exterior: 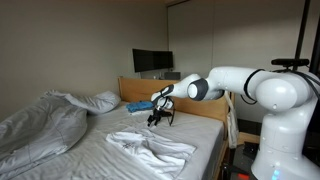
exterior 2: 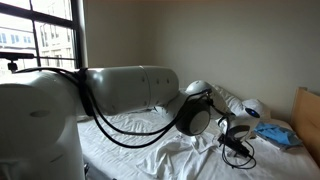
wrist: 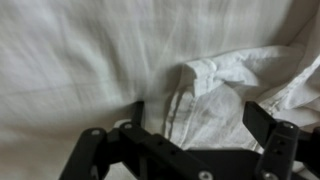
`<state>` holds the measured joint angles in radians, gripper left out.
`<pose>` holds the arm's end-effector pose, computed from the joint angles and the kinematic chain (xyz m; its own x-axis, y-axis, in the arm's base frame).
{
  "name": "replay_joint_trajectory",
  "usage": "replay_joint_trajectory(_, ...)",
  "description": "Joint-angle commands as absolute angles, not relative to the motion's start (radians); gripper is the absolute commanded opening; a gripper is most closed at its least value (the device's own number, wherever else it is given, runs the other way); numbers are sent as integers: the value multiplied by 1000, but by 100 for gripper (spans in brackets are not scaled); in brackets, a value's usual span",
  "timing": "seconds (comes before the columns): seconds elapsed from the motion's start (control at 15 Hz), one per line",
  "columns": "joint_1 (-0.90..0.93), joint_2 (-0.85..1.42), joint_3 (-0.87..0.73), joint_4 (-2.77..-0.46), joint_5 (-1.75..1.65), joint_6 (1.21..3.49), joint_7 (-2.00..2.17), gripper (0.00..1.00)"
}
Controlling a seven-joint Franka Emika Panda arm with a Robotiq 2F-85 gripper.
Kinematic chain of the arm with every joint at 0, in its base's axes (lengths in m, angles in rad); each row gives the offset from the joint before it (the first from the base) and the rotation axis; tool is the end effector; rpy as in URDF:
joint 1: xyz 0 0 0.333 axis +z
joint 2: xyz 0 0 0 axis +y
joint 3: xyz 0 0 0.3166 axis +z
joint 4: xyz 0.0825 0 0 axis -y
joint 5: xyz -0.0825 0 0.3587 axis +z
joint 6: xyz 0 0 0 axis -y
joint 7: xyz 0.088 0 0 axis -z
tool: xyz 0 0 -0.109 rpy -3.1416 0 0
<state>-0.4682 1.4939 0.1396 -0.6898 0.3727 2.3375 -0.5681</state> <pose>0.7091 -0.2972 0.0472 0.9378 -0.1833 0.2947 -0.0857 -0.9451 -0.3153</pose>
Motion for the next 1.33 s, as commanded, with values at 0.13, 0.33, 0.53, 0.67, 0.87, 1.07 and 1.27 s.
replay_joint_trajectory(0.13, -473, 1494, 159, -709, 343, 2251, -526, 100)
replay_joint_trajectory(0.33, -472, 1494, 172, -711, 350, 2218, -543, 100)
replay_joint_trajectory(0.53, -470, 1493, 187, -713, 357, 2197, -561, 100)
replay_joint_trajectory(0.67, -468, 1493, 196, -716, 360, 2197, -574, 100)
replay_joint_trajectory(0.87, -468, 1493, 204, -722, 368, 2221, -579, 92)
replay_joint_trajectory(1.07, -463, 1493, 194, -723, 359, 2246, -583, 59)
replay_joint_trajectory(1.27, -463, 1493, 191, -724, 357, 2263, -586, 40)
